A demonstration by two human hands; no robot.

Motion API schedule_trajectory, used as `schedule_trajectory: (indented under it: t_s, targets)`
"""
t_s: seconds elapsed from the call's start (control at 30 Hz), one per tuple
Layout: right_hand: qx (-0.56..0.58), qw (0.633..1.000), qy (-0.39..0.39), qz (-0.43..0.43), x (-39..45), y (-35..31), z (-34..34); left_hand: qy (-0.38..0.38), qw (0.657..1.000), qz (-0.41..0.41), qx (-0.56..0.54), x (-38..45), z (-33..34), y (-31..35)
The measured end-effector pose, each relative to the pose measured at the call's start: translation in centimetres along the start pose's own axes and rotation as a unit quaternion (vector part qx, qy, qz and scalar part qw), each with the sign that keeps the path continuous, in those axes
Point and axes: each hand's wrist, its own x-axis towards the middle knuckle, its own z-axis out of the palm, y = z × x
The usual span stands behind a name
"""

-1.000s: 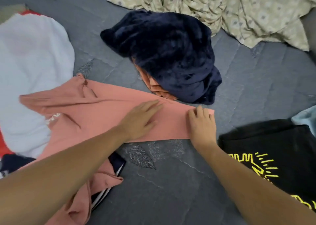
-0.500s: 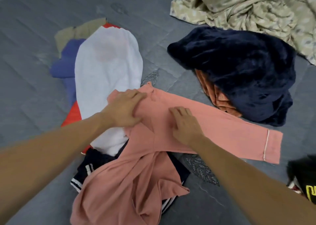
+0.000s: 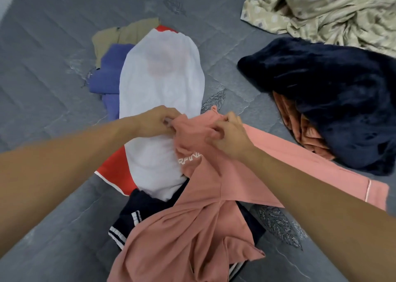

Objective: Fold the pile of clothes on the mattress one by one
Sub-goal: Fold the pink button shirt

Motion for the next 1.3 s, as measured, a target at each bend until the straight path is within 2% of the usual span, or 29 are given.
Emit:
schedule_trajectory:
  t_s: [0.17,0.3,0.4,0.47,0.53,0.6,0.67,0.73,0.8,0.83,0.87,0.93,1.03,1.17,1.3]
  targets:
    - [0.087,0.996,-0.008,0.019,0.9,0.1,-0.7,0.064,0.994,0.040,-0.077,1.5,1.8,2.2]
    - [0.113,0.993,-0.006,0.044,0.7,1.7,-1.6,0.133,0.986,0.081,-0.053,2.8,2.6,4.6]
    - [0.102,0.993,0.021,0.056,-0.2,2.5,-2.2,0.164,0.979,0.113,0.033,3.7,0.5,6.0]
    - [0.071,0.995,0.030,0.069,-0.5,3.0,-2.7,0.133,0.972,0.111,0.158,4.3,-1.4,6.7]
    - [0.025,0.995,0.033,0.094,-0.4,3.6,-2.9,0.088,0.957,0.055,0.273,5.2,-2.5,7.1]
    - [-0.024,0.993,0.032,0.109,-0.2,4.2,-2.7,0.068,0.944,-0.015,0.322,6.2,-2.3,7.1]
    - [-0.065,0.991,0.022,0.118,0.1,4.7,-2.1,0.109,0.956,-0.062,0.265,7.0,-1.2,6.3]
    - [-0.100,0.987,0.019,0.126,0.3,5.2,-1.5,0.159,0.975,-0.095,0.125,6.7,-0.6,5.3]
    - [-0.116,0.984,0.026,0.132,0.2,5.6,-1.2,0.153,0.979,-0.119,-0.066,5.3,-0.6,4.3]
    - [-0.118,0.984,0.028,0.133,0.1,5.6,-1.2,0.141,0.973,-0.129,-0.127,4.4,-0.6,3.7]
    - [-0.122,0.983,0.028,0.132,0.1,5.7,-1.1,0.128,0.972,-0.136,-0.139,3.7,-0.6,3.4]
    - [-0.135,0.983,0.028,0.125,0.1,5.4,-1.1,0.105,0.984,-0.130,-0.065,3.2,-1.0,2.8]
    - [-0.158,0.980,0.035,0.117,0.2,5.2,-1.1,0.100,0.983,-0.070,0.134,4.1,-1.9,3.2]
    - [-0.202,0.971,0.046,0.119,0.7,5.0,-1.0,0.154,0.910,-0.049,0.381,5.4,-1.9,3.2]
    - [-0.264,0.958,0.053,0.102,2.0,4.9,-1.0,0.182,0.873,-0.126,0.435,5.4,0.1,1.8]
